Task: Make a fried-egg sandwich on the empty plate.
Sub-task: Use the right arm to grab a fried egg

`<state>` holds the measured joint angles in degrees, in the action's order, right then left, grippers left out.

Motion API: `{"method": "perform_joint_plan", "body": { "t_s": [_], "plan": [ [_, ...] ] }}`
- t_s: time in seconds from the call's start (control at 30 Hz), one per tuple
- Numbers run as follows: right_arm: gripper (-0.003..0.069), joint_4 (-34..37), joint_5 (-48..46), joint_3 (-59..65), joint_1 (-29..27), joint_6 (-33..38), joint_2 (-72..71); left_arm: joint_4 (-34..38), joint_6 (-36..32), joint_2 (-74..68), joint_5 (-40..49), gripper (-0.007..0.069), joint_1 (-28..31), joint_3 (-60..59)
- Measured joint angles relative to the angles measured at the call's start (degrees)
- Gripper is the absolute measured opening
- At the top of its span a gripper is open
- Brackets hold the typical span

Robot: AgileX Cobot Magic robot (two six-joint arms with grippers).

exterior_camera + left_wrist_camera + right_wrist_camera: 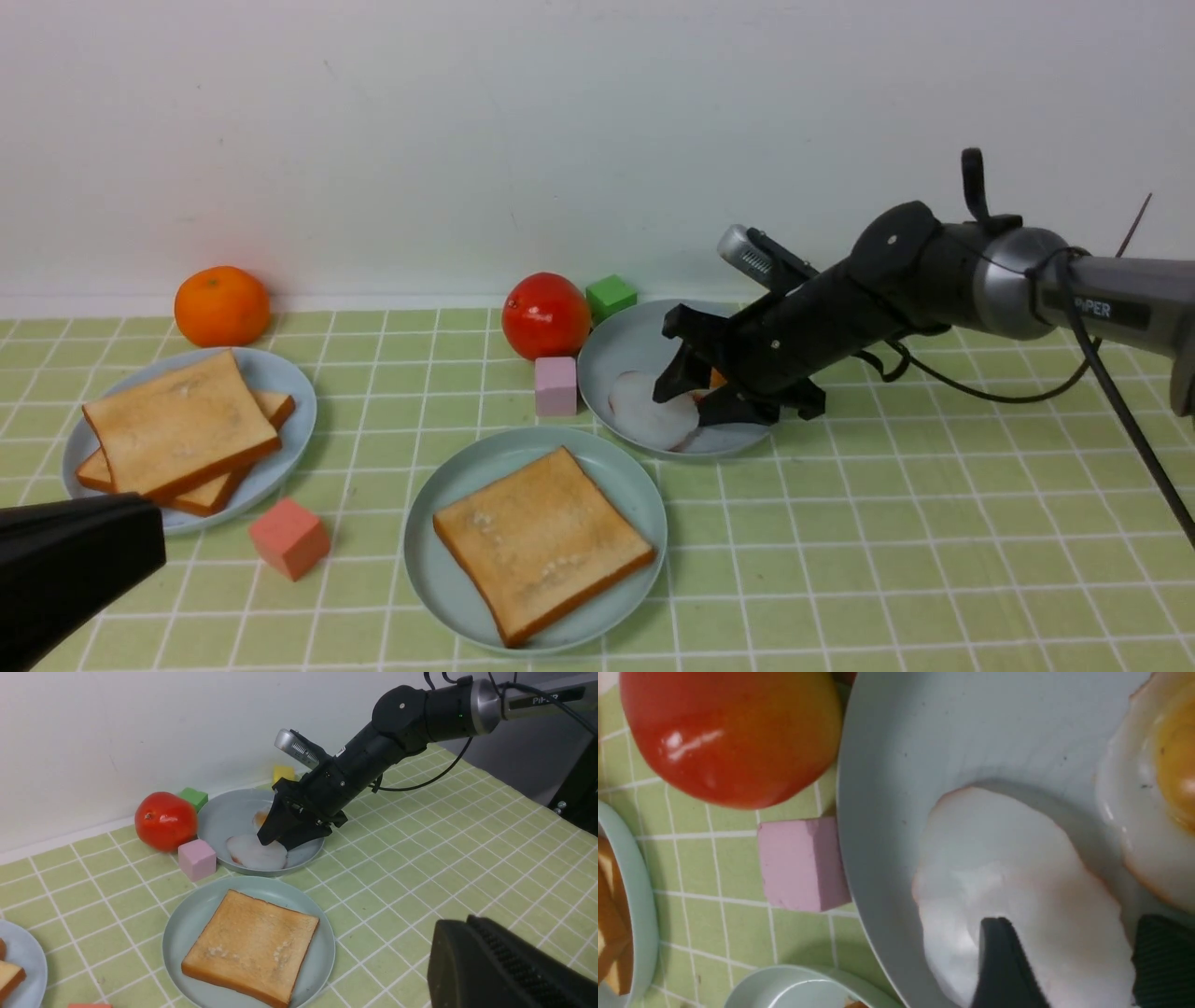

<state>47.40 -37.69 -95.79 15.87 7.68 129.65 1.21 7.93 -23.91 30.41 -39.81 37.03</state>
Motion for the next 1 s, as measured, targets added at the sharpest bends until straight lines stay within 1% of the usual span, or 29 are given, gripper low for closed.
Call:
{"method": "perform_joint_plan", "body": {
  "t_s": [0.03, 0.13, 0.17, 0.23, 0.27, 0.3, 0.37, 0.53, 0.57, 0.6, 0.7, 0.8, 1.0],
  "plan": [
    [0.0365, 0.00, 0.00, 0.00, 0.00, 0.07, 0.00, 0.00, 0.00, 0.00, 0.00, 0.0020, 0.00, 0.00],
    [0.0232, 0.00, -0.08, 0.00, 0.00, 2.15, 0.18, 0.00, 0.00, 0.00, 0.00, 0.0021, 0.00, 0.00],
    [0.0223, 0.00, -0.06, 0.00, 0.00, 2.29, 0.18, 0.00, 0.00, 0.00, 0.00, 0.0021, 0.00, 0.00],
    [0.0101, 0.75, -0.51, 0.05, 0.00, 4.58, 0.45, 0.00, 0.00, 0.00, 0.00, 0.0025, 0.00, 0.00],
    [0.0059, 1.47, -0.60, 0.05, 0.00, 5.18, 0.57, 0.00, 0.00, 0.00, 0.00, 0.0026, 0.00, 0.00],
    [0.0034, 2.51, -0.65, 0.05, 0.00, 6.06, 0.63, 0.00, 0.00, 0.00, 0.00, 0.0027, 0.00, 0.00],
    [0.0025, 3.84, -0.81, 0.05, 0.00, 7.25, 0.63, 0.00, 0.00, 0.00, 0.00, 0.0028, 0.00, 0.00],
    [0.0026, 12.56, -1.45, 0.05, 0.00, 14.57, 0.69, 0.00, 0.00, 0.00, 0.00, 0.0028, 0.00, 0.00],
    [0.0026, 12.56, -1.51, 0.05, 0.00, 14.57, 0.69, 0.00, 0.00, 0.00, 0.00, 0.0028, 0.00, 0.00],
    [0.0026, 14.87, -1.81, 0.05, 0.00, 16.25, 0.69, 0.00, 0.00, 0.00, 0.00, 0.0027, 0.00, 0.00],
    [0.0026, 18.41, -3.06, 0.05, 0.00, 19.40, 0.69, 0.00, 0.00, 0.00, 0.00, 0.0026, 0.00, 0.00],
    [0.0024, 20.06, -3.84, 0.05, 0.00, 21.03, 0.69, 0.00, 0.00, 0.00, 0.00, 0.0026, 0.00, 0.00],
    [0.0023, 20.60, -4.72, 0.05, -1.11, 22.02, 0.57, 0.00, 0.00, 0.00, 0.00, 0.0026, 0.00, 0.00]
  ]
}}
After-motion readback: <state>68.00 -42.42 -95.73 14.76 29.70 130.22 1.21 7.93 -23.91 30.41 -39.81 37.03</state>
